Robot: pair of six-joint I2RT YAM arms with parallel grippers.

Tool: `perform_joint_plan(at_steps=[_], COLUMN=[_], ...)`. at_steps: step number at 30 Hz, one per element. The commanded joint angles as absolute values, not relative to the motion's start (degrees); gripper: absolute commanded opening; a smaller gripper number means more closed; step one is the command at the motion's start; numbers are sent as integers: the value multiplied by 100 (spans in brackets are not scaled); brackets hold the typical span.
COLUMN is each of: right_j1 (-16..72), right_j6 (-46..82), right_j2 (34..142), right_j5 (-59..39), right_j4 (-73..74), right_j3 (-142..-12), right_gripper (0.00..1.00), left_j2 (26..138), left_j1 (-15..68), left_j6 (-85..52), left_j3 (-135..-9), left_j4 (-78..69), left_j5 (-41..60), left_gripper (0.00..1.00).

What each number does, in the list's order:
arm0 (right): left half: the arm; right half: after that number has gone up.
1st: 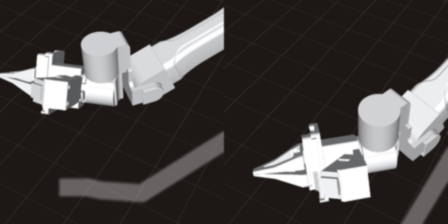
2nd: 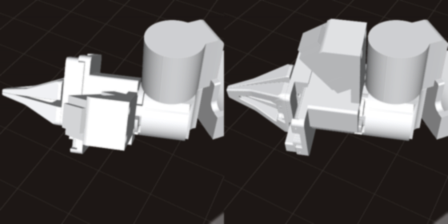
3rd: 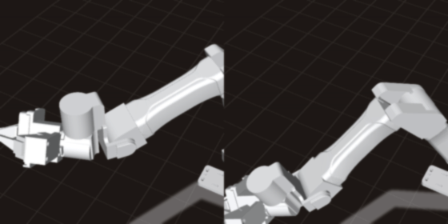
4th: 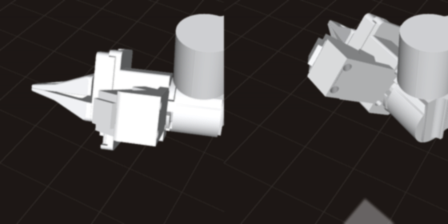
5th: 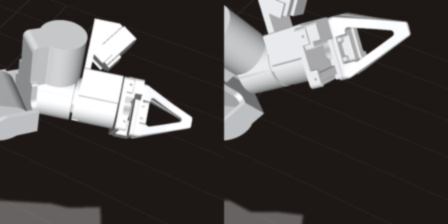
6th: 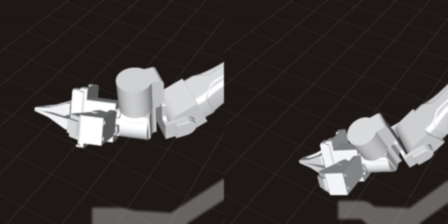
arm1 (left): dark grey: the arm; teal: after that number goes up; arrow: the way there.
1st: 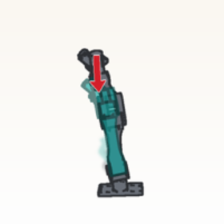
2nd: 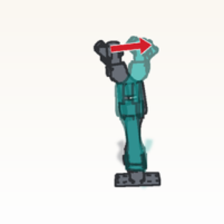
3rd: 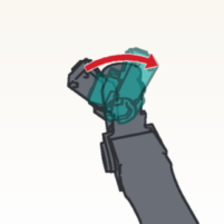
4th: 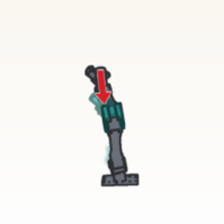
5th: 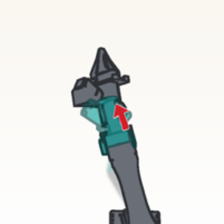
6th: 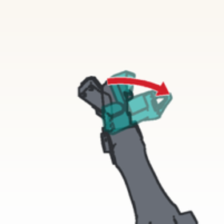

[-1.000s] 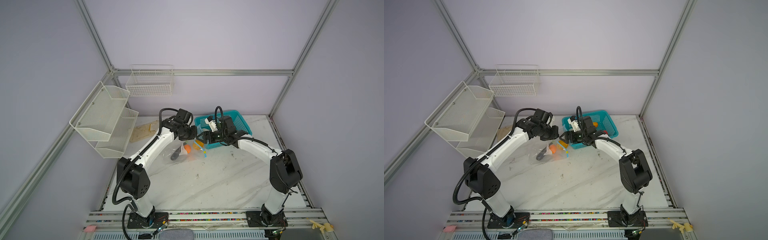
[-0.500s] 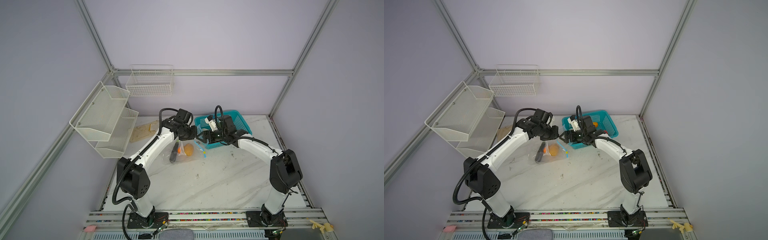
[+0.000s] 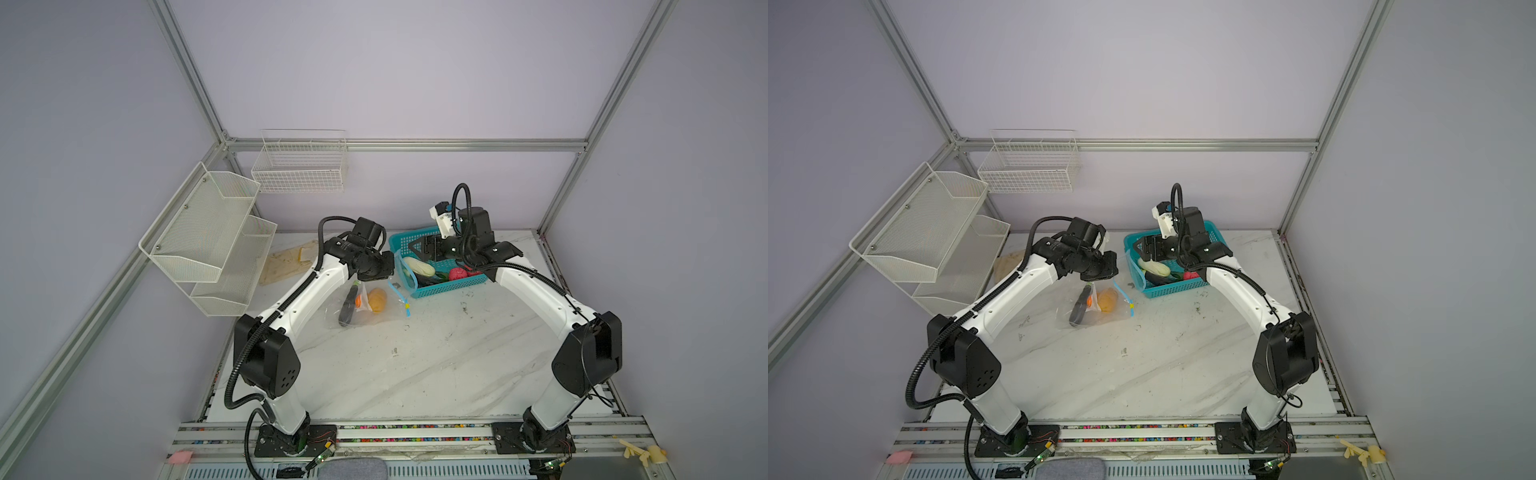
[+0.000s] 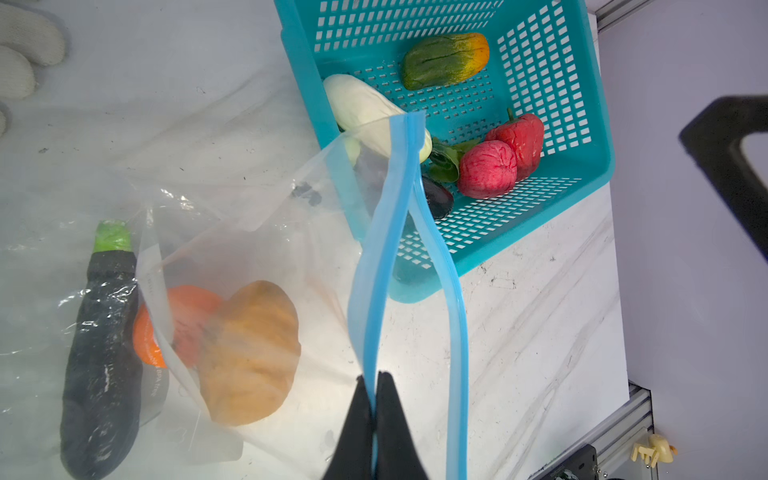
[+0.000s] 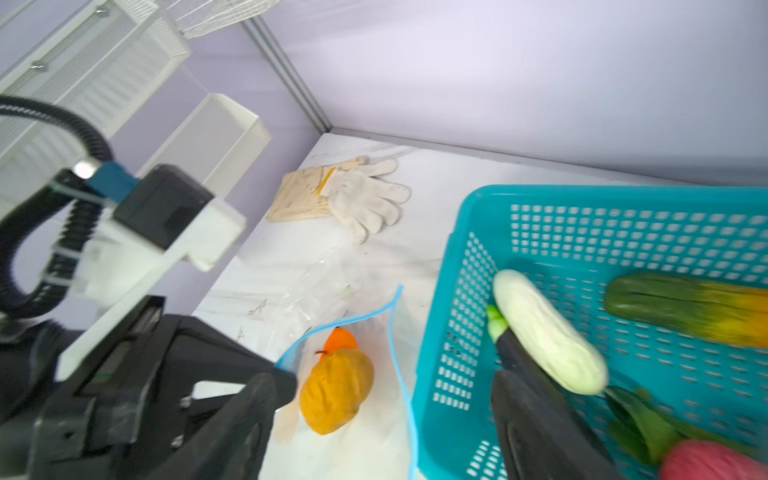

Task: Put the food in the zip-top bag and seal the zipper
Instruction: 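Move the right gripper back into the basket over the pink dragon fruit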

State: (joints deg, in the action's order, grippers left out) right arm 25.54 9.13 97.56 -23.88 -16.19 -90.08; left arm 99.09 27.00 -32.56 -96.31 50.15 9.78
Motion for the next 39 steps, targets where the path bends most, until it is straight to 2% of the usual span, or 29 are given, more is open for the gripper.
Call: perform_joint_plan(at_steps=[1,4,13,27,39], right_j1=[2340,2242,2167,2164,2129], right_j6=[706,769,818,792,795], right_j2=[9964,10347,11340,12066,12355], right_j5=[-1828,-1528,282,1276,1287], right_j4=[-1916,-2064,-3168,-3897,-3985], right_j3=[-9172,-9343,-10140,-10372,-10274], right_gripper=[83,80,76,75,75], left_j2=[9635,9642,9633,9643,9593], left_j1=[2667,2672,2665,2669,2671], left_j6=[-3339,-3336,-3323,-3322,-3313], left_j3=[-9561,-9546,-9520,-9531,-9487], left_j4=[4747,4737,4724,4685,4691], left_j5=[1027,1044,1090,1186,1169], left_gripper=[0,0,0,0,0])
